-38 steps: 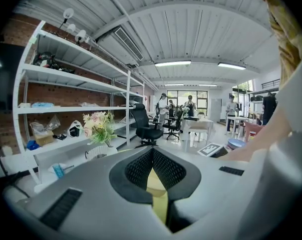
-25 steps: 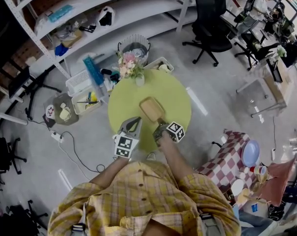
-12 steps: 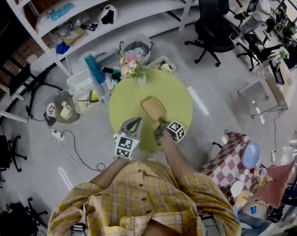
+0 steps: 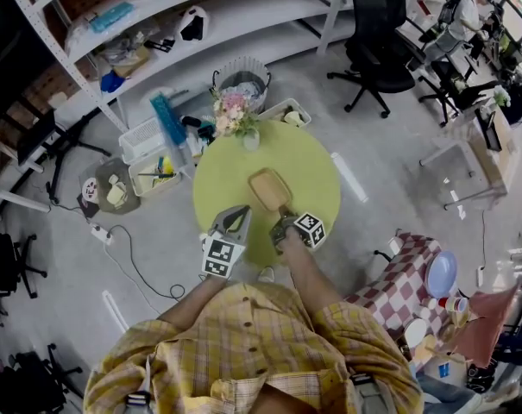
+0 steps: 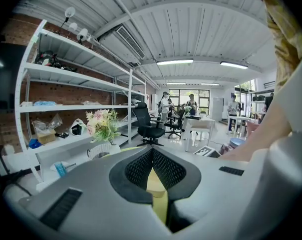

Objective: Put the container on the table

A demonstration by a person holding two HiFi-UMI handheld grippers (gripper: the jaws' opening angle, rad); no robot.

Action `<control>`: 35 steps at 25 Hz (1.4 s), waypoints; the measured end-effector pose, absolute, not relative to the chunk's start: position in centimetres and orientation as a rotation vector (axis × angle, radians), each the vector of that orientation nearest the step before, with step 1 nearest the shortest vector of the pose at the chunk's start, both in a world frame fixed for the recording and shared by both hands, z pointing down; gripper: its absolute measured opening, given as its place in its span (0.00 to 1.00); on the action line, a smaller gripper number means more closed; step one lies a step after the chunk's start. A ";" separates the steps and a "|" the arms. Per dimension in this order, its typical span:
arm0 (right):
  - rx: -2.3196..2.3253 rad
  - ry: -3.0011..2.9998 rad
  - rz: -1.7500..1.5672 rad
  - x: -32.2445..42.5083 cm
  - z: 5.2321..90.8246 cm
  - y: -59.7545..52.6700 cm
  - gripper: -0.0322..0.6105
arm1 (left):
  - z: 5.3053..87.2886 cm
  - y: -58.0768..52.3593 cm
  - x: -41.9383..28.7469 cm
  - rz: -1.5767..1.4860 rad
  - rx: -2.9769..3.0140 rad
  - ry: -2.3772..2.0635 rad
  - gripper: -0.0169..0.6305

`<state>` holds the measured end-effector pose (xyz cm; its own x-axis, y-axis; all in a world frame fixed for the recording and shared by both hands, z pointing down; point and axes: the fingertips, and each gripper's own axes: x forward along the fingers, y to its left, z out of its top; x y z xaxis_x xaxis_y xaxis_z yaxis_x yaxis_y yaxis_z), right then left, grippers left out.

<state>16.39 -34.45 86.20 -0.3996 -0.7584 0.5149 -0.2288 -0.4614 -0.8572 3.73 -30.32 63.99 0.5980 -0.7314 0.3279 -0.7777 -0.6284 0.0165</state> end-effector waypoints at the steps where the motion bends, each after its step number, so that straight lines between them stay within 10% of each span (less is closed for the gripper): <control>1: -1.435 1.350 -1.919 16.4 86.2 -34.5 0.08 | 64.0 -30.3 3.7 0.439 2.664 -1.269 0.04; 35: -1.321 1.272 -1.849 17.0 84.6 -32.1 0.20 | 64.2 -29.3 3.5 0.415 2.641 -1.246 0.04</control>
